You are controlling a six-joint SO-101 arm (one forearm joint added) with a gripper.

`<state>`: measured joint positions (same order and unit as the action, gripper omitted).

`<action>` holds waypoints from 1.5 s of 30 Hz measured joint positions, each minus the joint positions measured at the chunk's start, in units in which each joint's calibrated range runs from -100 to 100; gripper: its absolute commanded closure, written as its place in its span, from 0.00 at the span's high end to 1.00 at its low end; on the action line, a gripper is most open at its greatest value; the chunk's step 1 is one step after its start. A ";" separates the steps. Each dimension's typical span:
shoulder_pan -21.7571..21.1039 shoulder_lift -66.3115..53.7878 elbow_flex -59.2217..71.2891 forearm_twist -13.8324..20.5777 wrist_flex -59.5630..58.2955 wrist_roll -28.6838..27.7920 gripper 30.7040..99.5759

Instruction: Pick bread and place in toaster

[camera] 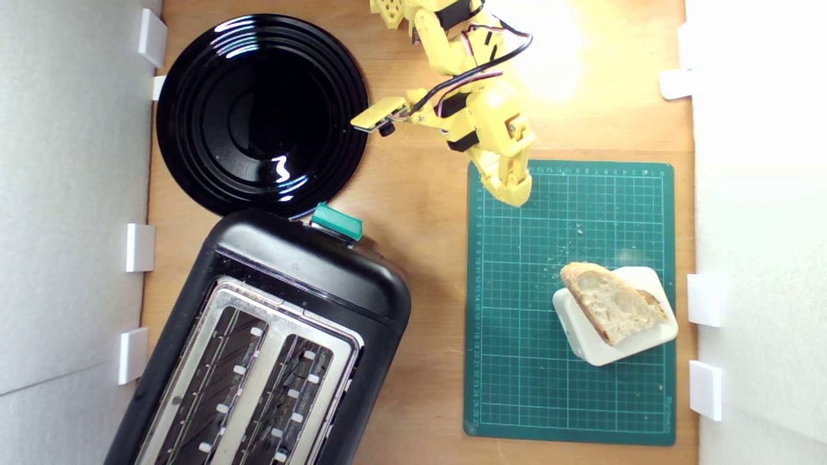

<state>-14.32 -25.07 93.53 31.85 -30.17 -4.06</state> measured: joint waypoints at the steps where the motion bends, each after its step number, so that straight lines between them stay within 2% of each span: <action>1: -0.18 1.01 -0.09 0.00 -0.93 -0.10 0.20; 11: -0.37 8.40 -2.03 0.71 -3.73 0.52 0.20; 17: -2.01 14.70 -8.51 0.44 -3.73 0.62 0.20; 27: -2.29 22.60 -16.55 0.09 -3.73 1.45 0.21; 29: -2.29 24.02 -18.31 0.09 -3.73 1.45 0.26; 32: -2.65 25.54 -20.16 0.09 -3.73 1.45 0.42; 36: -3.75 26.71 -21.08 0.09 -3.73 1.45 0.55; 39: -4.21 26.71 -21.17 0.09 -3.73 1.45 0.61; 45: -4.67 27.05 -21.36 0.09 -8.98 1.45 0.62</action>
<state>-18.99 1.97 72.17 31.94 -39.15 -2.61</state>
